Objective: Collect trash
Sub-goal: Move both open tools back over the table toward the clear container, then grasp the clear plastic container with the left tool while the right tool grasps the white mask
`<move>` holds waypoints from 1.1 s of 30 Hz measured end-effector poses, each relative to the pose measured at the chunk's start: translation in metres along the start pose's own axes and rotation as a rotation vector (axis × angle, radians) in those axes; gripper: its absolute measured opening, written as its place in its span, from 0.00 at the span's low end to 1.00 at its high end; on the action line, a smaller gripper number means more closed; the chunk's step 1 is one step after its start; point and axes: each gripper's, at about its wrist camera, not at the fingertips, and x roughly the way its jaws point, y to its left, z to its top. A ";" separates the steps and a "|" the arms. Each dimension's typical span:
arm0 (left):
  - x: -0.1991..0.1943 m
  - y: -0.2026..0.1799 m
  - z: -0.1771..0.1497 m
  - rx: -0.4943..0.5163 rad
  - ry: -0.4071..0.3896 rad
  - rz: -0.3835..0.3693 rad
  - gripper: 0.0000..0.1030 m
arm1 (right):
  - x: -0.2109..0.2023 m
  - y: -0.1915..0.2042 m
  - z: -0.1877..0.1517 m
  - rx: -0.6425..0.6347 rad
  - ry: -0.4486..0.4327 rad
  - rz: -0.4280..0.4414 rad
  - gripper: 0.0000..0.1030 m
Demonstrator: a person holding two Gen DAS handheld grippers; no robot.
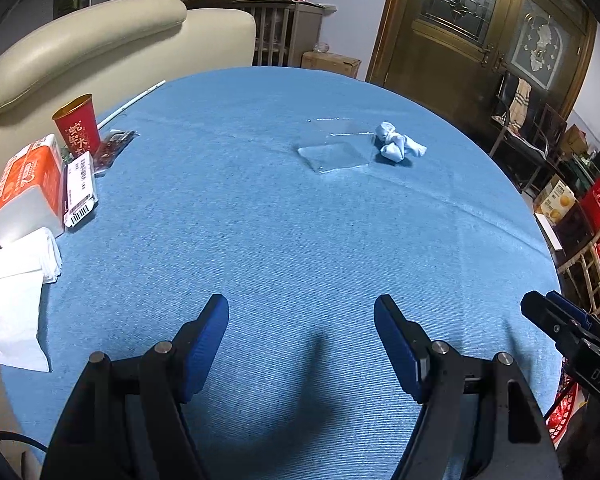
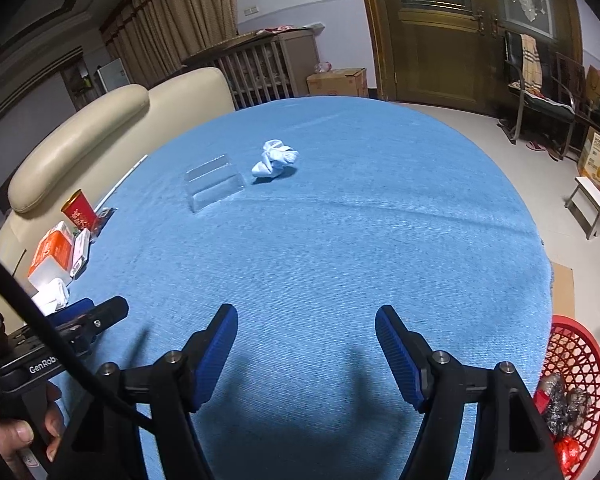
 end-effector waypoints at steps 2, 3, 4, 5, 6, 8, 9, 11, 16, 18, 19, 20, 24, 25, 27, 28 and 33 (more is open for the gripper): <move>0.001 0.002 0.000 -0.001 0.001 0.004 0.73 | 0.002 0.003 0.001 -0.006 0.003 0.004 0.72; 0.002 0.003 0.001 -0.001 0.002 0.007 0.73 | 0.003 0.005 0.001 -0.010 0.004 0.006 0.73; 0.002 0.004 0.001 -0.001 0.002 0.006 0.73 | 0.005 0.006 0.002 -0.014 0.006 0.007 0.73; 0.003 0.005 0.002 -0.001 0.002 0.005 0.73 | 0.006 0.007 0.002 -0.017 0.008 0.008 0.73; 0.004 0.006 0.004 -0.003 0.000 0.005 0.73 | 0.008 0.009 0.003 -0.020 0.011 0.010 0.73; 0.006 0.009 0.010 -0.009 -0.003 0.005 0.73 | 0.011 0.011 0.003 -0.026 0.015 0.011 0.73; 0.006 0.010 0.012 -0.010 -0.004 0.004 0.73 | 0.013 0.012 0.004 -0.028 0.017 0.012 0.73; 0.008 0.010 0.020 -0.004 -0.011 0.005 0.73 | 0.015 0.014 0.005 -0.033 0.021 0.016 0.73; 0.013 0.006 0.040 0.028 -0.028 -0.019 0.73 | 0.023 0.017 0.008 -0.037 0.025 0.031 0.73; 0.017 0.004 0.050 0.047 -0.036 -0.043 0.73 | 0.026 0.018 0.010 -0.038 0.030 0.035 0.73; 0.020 0.003 0.055 0.058 -0.038 -0.052 0.73 | 0.027 0.017 0.011 -0.037 0.034 0.040 0.73; 0.025 0.001 0.062 0.073 -0.040 -0.063 0.73 | 0.027 0.017 0.012 -0.037 0.034 0.044 0.73; 0.046 -0.004 0.087 0.131 -0.029 -0.094 0.73 | 0.029 0.016 0.014 -0.036 0.036 0.055 0.73; 0.050 -0.006 0.091 0.144 -0.025 -0.100 0.73 | 0.029 0.015 0.015 -0.033 0.037 0.058 0.73; 0.065 -0.010 0.103 0.181 -0.014 -0.111 0.73 | 0.030 0.013 0.016 -0.027 0.040 0.064 0.73; 0.069 -0.012 0.107 0.195 -0.010 -0.117 0.73 | 0.031 0.012 0.016 -0.025 0.041 0.065 0.73; 0.091 -0.019 0.129 0.226 0.009 -0.160 0.73 | 0.039 0.006 0.017 -0.004 0.065 0.071 0.73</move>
